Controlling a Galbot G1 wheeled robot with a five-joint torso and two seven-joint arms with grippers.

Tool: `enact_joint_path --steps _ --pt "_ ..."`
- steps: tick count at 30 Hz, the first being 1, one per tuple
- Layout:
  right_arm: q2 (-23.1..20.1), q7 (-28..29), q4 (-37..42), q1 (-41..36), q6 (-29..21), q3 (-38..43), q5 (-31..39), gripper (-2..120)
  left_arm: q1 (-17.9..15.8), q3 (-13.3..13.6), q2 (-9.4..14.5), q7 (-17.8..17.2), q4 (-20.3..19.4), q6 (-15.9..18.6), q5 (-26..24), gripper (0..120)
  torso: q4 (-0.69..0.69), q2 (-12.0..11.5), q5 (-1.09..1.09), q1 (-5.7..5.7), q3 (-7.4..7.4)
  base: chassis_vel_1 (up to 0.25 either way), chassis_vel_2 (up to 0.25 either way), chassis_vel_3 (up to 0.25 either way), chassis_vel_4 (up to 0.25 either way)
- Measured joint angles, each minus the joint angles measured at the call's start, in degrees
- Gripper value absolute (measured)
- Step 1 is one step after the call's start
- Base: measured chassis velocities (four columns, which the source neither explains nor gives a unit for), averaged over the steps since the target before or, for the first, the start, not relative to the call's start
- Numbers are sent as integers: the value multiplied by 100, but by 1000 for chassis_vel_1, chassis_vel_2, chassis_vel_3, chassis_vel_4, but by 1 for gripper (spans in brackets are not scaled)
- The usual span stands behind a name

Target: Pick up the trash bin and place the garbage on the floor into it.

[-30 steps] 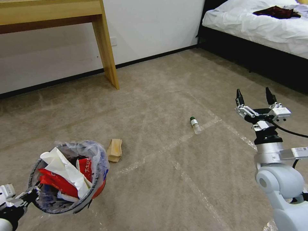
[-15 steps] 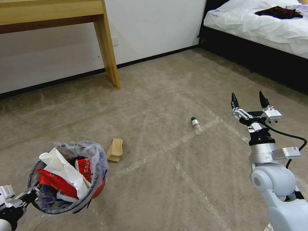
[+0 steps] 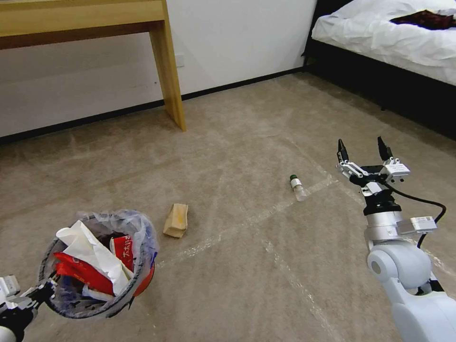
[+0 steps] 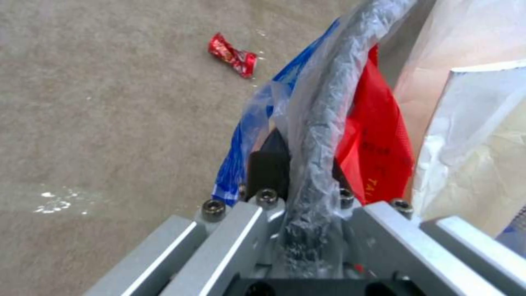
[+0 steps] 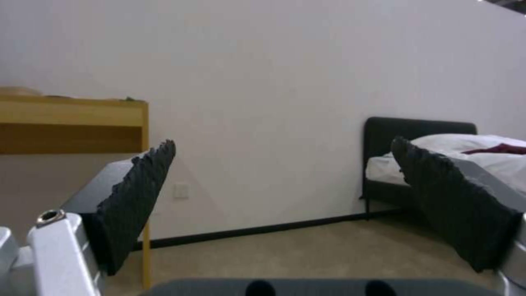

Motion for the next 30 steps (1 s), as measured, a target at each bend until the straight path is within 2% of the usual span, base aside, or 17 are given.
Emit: enact_joint_path --steps 14,30 --pt "8 0 -2 -8 5 -40 -29 100 62 -36 -22 1 -40 0 -10 1 0 0 0 0 0 38 42 49 45" --pt "36 -10 -96 9 63 -81 -40 100 103 -63 -75 4 -71 1 3 1 0 0 0 0 0 97 102 104 99"
